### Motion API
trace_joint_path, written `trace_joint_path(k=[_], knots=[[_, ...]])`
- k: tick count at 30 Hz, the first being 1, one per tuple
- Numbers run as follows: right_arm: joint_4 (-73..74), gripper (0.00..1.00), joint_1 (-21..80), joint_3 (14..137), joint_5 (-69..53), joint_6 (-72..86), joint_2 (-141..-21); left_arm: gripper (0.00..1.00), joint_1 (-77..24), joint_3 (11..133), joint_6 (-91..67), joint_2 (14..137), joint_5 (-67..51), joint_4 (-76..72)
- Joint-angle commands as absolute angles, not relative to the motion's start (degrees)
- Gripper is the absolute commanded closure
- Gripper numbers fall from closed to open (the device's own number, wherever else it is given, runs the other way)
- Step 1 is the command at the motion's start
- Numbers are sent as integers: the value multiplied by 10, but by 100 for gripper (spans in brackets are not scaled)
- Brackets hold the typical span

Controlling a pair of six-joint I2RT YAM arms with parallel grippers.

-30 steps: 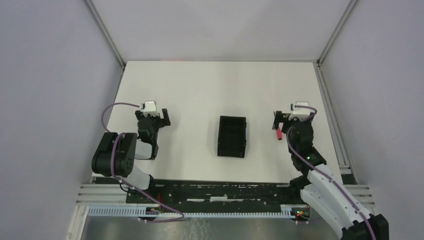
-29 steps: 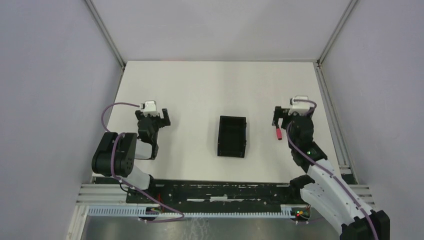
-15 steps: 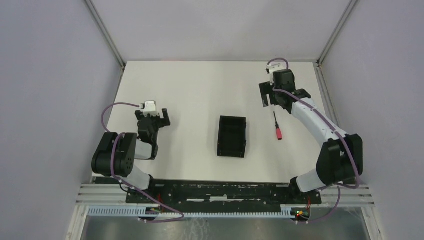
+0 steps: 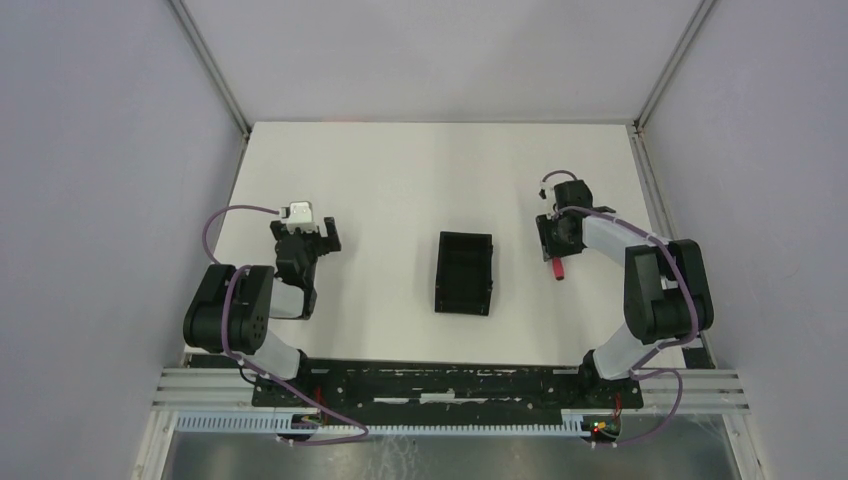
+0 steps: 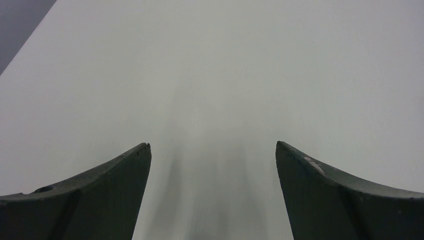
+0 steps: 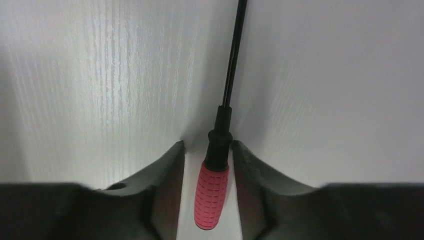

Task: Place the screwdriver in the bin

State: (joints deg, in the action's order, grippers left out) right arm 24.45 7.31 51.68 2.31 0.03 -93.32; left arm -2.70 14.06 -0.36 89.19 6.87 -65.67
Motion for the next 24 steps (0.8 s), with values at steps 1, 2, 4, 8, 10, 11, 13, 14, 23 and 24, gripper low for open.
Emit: trace_joint_path(k=[1,2,4,8,10,11,13,14,23,24], knots=[[213,68,61,504,7,-1,-966,0,-25,142,-12,881,64,-672],[220,78,60,508,4,-2,-968,0,-25,142,-12,882,64,-672],[241,97,60,525,3,-3,-962,0,-25,142,-12,881,64,-672],[316,100,59,589,-16,-3,-910,0,-25,142,-12,882,64,-672],[364,100,59,625,-18,-1,-880,0,-25,142,-12,882,64,-672],[385,100,60,643,-18,-1,-864,0,-25,142,-12,882,64,-672],[429,100,60,673,-17,-1,-839,0,-25,142,-13,882,64,-672],[445,100,61,683,-19,10,-830,0,-25,142,-12,882,64,-672],[335,100,161,651,-109,140,-708,0,-25,142,-12,882,64,-672],[310,100,200,647,-101,158,-703,0,-25,142,-12,882,64,-672]])
